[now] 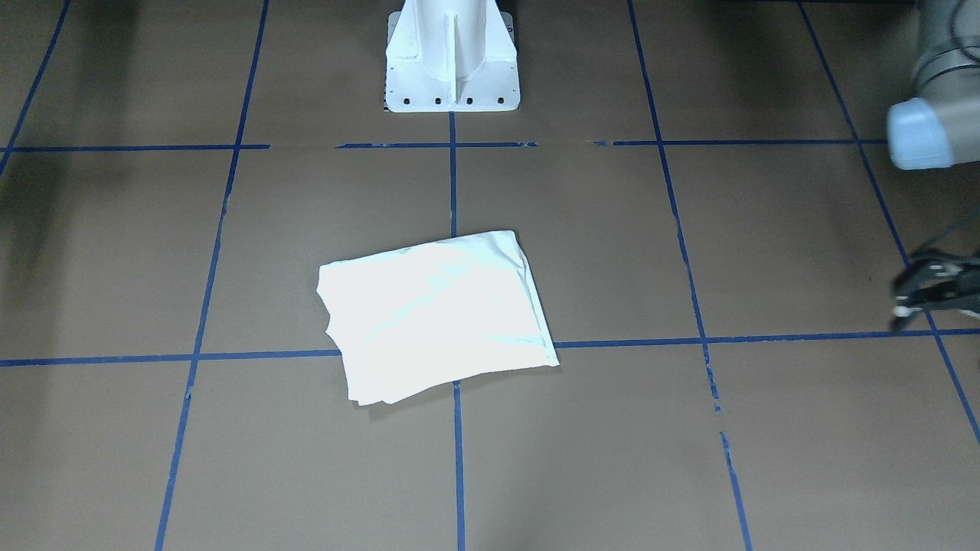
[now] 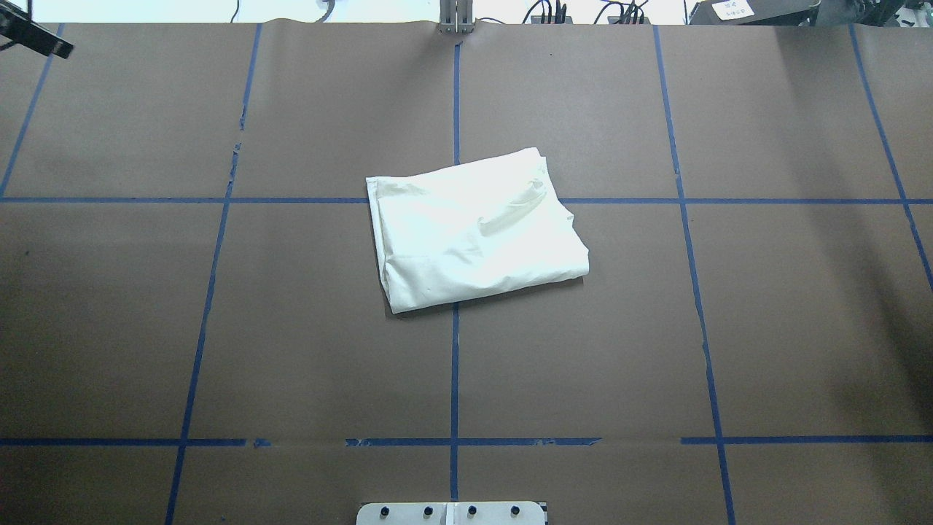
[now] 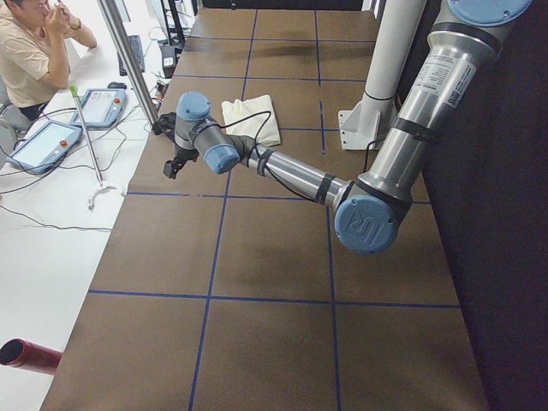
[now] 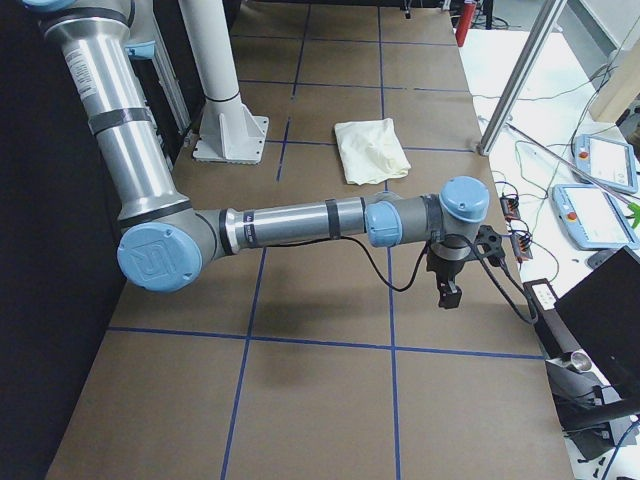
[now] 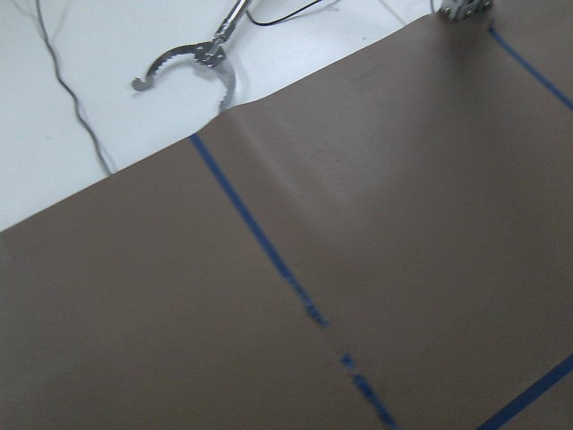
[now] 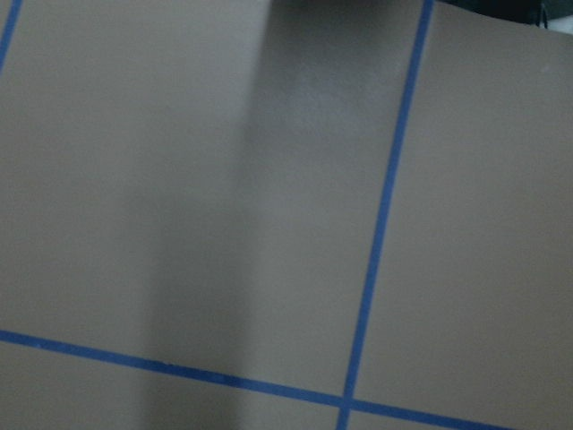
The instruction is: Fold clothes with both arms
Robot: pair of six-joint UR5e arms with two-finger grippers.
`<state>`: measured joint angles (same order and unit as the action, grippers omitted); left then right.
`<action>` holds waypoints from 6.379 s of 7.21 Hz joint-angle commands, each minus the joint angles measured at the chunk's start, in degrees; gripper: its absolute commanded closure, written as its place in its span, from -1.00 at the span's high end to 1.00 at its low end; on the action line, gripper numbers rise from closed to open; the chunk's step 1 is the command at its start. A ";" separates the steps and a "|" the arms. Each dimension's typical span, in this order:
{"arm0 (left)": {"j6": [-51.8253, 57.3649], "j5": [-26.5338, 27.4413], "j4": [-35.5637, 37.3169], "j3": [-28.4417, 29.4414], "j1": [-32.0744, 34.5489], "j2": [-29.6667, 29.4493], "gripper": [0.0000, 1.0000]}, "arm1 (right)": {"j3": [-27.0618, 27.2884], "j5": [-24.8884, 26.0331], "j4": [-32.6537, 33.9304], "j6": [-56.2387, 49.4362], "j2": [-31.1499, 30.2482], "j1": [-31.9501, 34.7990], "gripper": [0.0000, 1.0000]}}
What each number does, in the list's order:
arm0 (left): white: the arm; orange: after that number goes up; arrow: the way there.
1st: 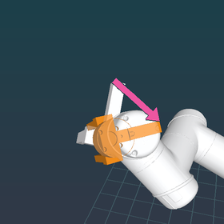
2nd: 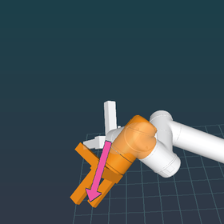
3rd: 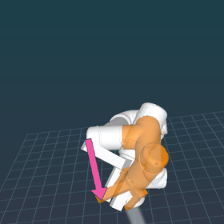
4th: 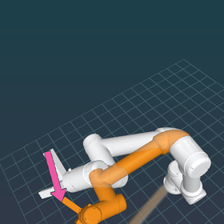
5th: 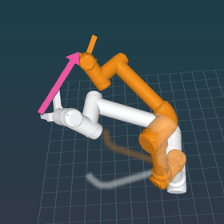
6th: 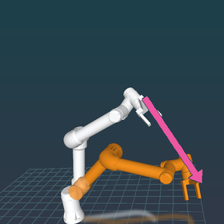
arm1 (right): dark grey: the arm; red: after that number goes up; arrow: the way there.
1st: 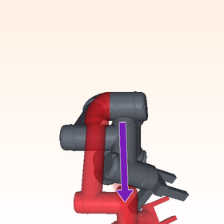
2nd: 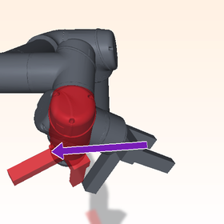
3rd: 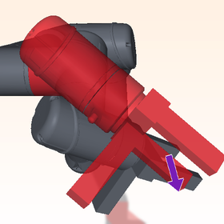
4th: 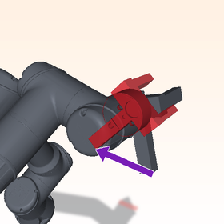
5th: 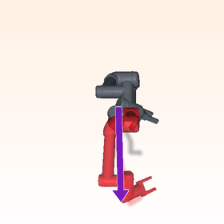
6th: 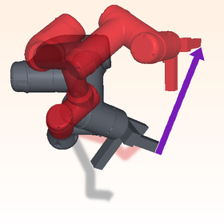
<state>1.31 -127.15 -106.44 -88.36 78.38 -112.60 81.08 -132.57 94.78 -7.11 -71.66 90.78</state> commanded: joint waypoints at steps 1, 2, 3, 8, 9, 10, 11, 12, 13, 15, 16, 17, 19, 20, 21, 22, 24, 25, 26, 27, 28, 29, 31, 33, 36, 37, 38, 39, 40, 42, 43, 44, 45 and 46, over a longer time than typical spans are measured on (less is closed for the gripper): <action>6.78 0.06 17.42 -0.06 7.31 0.79 1.00 | 0.22 0.56 16.09 -9.05 -2.24 6.58 1.00; 6.95 0.15 18.80 0.20 7.93 4.20 1.00 | 1.52 0.74 13.27 -8.97 -9.66 6.60 1.00; 7.39 -0.02 18.11 -0.41 9.41 7.62 1.00 | 2.49 -0.65 1.23 -7.93 -13.65 6.60 1.00; 7.39 -3.80 17.84 -5.58 11.10 15.91 1.00 | 18.64 4.14 3.63 2.72 -20.01 -1.47 1.00; 7.39 -3.89 17.93 -6.12 11.01 16.62 1.00 | 20.59 7.56 6.79 2.72 -20.10 -2.53 1.00; 7.31 -3.80 18.19 -6.13 10.92 16.45 1.00 | 20.78 7.68 6.56 2.20 -21.58 -2.54 1.00; 7.04 -3.80 18.37 -6.13 10.83 16.27 1.00 | 20.87 7.25 6.56 2.19 -22.12 -2.54 1.00; 6.95 -3.89 18.63 -5.95 10.74 16.27 1.00 | 20.70 7.07 6.56 2.45 -22.47 -2.54 1.00; 6.95 -3.89 18.81 -5.86 10.74 16.45 1.00 | 20.52 7.07 6.56 2.72 -22.65 -2.54 1.00; 6.87 -3.89 18.72 -6.03 10.74 17.15 1.00 | 20.43 6.98 6.56 2.81 -22.65 -2.54 1.00; 6.52 -3.02 18.46 -6.04 10.40 16.89 1.00 | 20.43 6.98 6.56 2.81 -22.65 -2.54 1.00; 6.69 -3.62 18.29 -6.30 10.39 18.19 1.00 | 20.43 6.98 6.56 2.81 -22.65 -2.54 1.00; 7.04 -3.89 18.02 -7.17 10.57 18.91 1.00 | 20.34 6.98 6.56 2.81 -22.65 -2.54 1.00; 6.87 -3.11 18.11 -6.75 10.13 19.08 1.00 | 20.26 6.98 6.56 2.81 -22.65 -2.54 1.00; 7.13 -3.19 18.02 -6.83 10.22 19.26 1.00 | 20.34 6.98 6.56 2.81 -22.65 -2.63 1.00; 7.04 -3.19 18.02 -6.74 10.22 19.35 1.00 | 20.08 7.06 6.56 2.81 -22.65 -2.54 1.00; 6.87 -3.19 18.11 -6.65 10.13 19.35 1.00 | 19.73 7.07 6.56 2.81 -22.65 -2.63 1.00; 6.95 -3.19 18.02 -6.65 10.13 19.61 1.00 | 19.73 7.07 6.56 2.81 -22.65 -2.63 1.00; 6.95 -3.19 18.02 -6.74 10.13 19.70 1.00 | 19.56 7.07 6.56 2.81 -22.65 -2.63 1.00; 6.95 -3.19 18.02 -6.74 10.13 19.70 1.00 | 19.55 7.07 6.56 2.81 -22.65 -2.63 1.00; 6.95 -3.19 18.02 -6.74 10.13 19.70 1.00 | 19.64 7.07 6.56 2.81 -22.65 -2.63 1.00; 7.04 -3.19 18.02 -6.74 10.13 19.96 1.00 | 19.55 7.07 6.56 2.81 -22.65 -2.63 1.00; 7.04 -3.19 18.02 -6.83 10.13 19.96 1.00 | 19.55 6.98 6.56 2.81 -22.65 -2.63 1.00; 7.04 -3.27 18.02 -6.83 10.13 19.96 1.00 | 19.55 6.89 6.56 2.81 -22.65 -2.63 1.00; 7.04 -3.45 18.02 -6.83 10.13 19.96 1.00 | 19.47 6.89 6.56 2.81 -22.65 -2.63 1.00; 7.04 -3.54 18.02 -6.83 10.13 19.96 1.00 | 19.47 6.89 6.56 2.81 -22.65 -2.63 1.00; 7.04 -3.45 18.02 -6.83 10.13 19.96 1.00 | 19.47 6.89 6.56 2.81 -22.65 -2.63 1.00; 7.13 -3.54 18.02 -6.92 10.13 19.96 1.00 | 19.47 6.89 6.56 2.81 -22.74 -2.63 1.00; 7.04 -3.54 18.02 -6.92 10.13 19.96 1.00 | 19.47 6.89 6.56 2.81 -22.83 -2.63 1.00; 6.95 -3.63 18.02 -6.74 10.13 20.05 1.00 | 19.55 6.80 6.56 2.81 -23.00 -2.63 1.00; 6.87 -3.63 18.02 -6.65 10.13 20.14 1.00 | 19.55 6.71 6.56 2.81 -23.00 -2.63 1.00; 6.87 -3.63 18.02 -6.65 10.13 20.14 1.00 | 19.55 6.63 6.56 2.81 -23.00 -2.63 1.00; 6.95 -3.63 18.02 -6.74 10.13 20.49 1.00 | 19.55 6.63 6.56 2.81 -23.00 -2.63 1.00; 6.95 -3.63 18.02 -6.74 10.13 20.49 1.00 | 19.55 6.63 6.56 2.81 -23.00 -2.63 1.00</action>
<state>8.23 -130.78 -88.42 -95.07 88.51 -92.23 100.63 -125.93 101.34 -4.31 -94.66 88.16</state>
